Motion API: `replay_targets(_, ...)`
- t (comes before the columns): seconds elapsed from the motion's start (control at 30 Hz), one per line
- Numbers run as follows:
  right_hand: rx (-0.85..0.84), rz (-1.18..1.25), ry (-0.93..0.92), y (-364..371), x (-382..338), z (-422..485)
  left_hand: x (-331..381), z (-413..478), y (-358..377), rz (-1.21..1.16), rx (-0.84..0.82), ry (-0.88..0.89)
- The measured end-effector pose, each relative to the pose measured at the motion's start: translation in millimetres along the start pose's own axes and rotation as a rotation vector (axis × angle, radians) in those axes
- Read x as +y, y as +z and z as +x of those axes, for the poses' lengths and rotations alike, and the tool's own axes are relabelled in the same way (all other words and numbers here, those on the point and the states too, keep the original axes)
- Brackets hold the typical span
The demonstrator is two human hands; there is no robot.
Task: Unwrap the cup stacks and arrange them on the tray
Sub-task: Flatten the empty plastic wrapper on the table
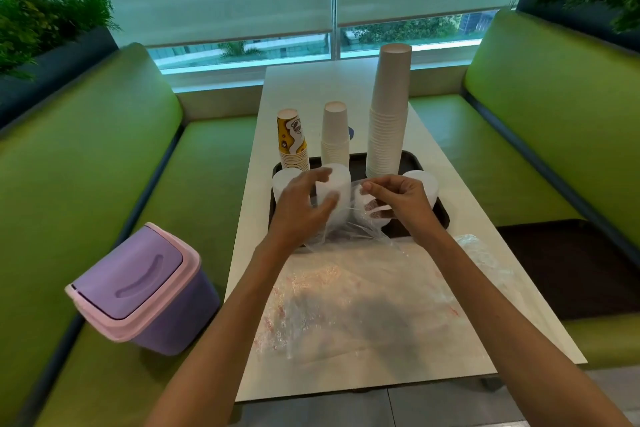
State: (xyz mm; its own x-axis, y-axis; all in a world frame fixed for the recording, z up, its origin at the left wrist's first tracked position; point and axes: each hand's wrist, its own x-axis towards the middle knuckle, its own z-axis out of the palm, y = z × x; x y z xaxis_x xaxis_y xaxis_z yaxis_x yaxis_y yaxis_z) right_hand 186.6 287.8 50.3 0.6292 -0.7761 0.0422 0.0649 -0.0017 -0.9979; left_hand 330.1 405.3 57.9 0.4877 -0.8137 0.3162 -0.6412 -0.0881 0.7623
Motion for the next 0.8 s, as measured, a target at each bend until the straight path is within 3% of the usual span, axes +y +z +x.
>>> replay_targets(0.1,-0.068,-0.048,-0.002,-1,-8,1,8,6,10,-0.021,-0.134,0.017)
replay_targets(0.23,-0.101,-0.112,0.05,-25,-10,3,7,9,13,-0.238,-0.12,-0.036)
replay_targets(0.4,-0.108,-0.247,0.31,-81,22,-4,6,11,8,-0.494,-0.129,-0.17)
replay_targets(0.6,0.006,-0.028,0.49,-103,57,-8,0,12,6,-0.722,-0.146,-0.254)
replay_targets(0.67,0.065,0.041,0.499,-104,61,-6,0,11,5,-0.756,-0.122,-0.269)
replay_targets(0.8,0.023,0.239,0.441,-102,65,2,-4,5,5,-0.802,-0.067,-0.32)
